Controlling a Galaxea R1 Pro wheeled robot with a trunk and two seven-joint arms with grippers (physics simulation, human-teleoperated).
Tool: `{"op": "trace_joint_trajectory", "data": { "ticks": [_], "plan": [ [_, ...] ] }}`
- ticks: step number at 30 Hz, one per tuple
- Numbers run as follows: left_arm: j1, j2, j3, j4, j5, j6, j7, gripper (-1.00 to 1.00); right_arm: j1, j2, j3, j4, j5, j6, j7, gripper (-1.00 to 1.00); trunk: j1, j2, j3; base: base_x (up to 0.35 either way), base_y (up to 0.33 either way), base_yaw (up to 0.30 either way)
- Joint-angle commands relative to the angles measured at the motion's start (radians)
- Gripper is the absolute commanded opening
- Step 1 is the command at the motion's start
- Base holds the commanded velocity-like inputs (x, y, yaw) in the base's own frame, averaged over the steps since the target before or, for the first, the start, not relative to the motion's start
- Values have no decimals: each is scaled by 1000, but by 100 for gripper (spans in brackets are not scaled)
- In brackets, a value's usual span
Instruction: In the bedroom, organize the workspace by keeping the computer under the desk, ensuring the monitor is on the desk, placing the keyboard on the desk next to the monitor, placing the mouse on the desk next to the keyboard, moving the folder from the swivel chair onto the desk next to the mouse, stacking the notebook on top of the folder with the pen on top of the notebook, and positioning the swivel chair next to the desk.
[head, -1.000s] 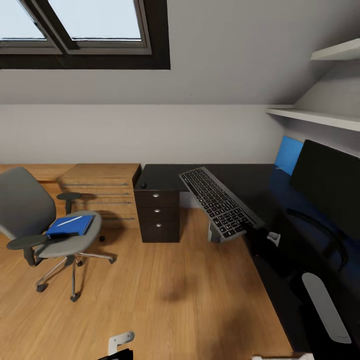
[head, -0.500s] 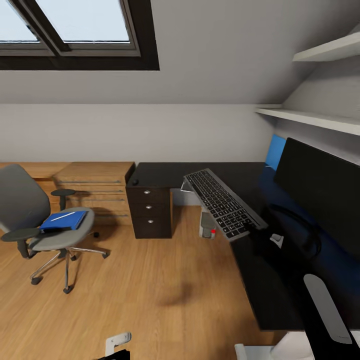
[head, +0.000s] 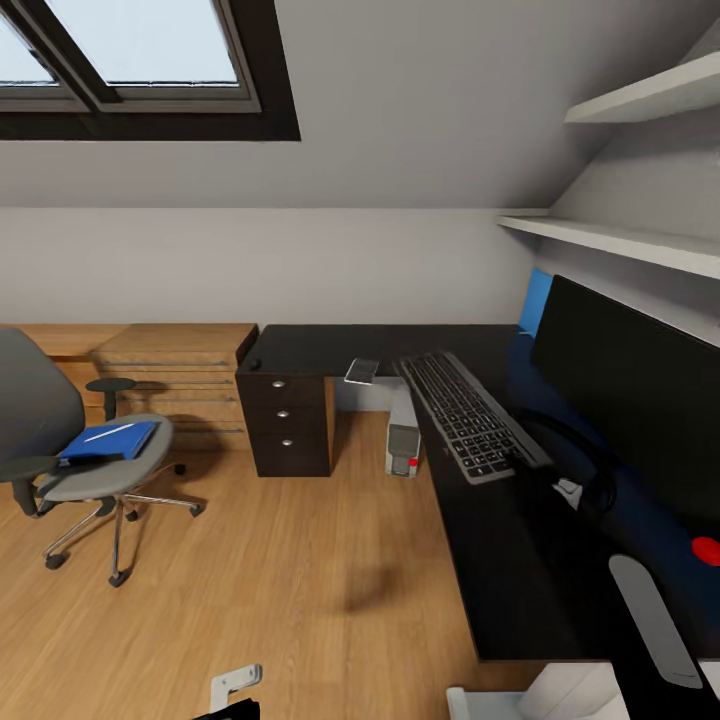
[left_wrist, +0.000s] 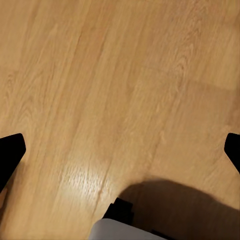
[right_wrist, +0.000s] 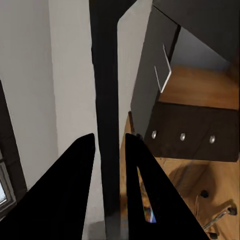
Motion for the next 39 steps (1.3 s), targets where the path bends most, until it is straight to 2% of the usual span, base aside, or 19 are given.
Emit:
{"op": "trace_joint_trajectory", "data": {
  "ticks": [1,3,12,20,31,39],
  "plan": [
    [-1,1,-8,-3,11,-6,5,100,-1,0,-1,5,-18,-27,-6,-100,0,-1,-1,0,-8,0],
    [-1,1,-8,-3,11,-6,5,100,-1,2,-1,14,-19,-77,-7,-100,0,-1,-1,0,-3,0],
    [-1,0,-8,-4,11,-6,5,100,-1,12,3,61,-17,-149,-14,-100,0,-1,-1,0,0,0],
    [-1,0,-8,-4,11,-6,5,100,-5,18,5,127,-17,-156,-73,-100,0,-1,-1,0,0,0],
    [0,0,-9,-4,11,-6,5,100,-15,19,7,242,-15,-158,-78,-100,0,-1,-1,0,0,0],
    [0,0,-9,-4,11,-6,5,100,-20,19,6,257,-15,-168,-78,-100,0,-1,-1,0,0,0]
  ]
}}
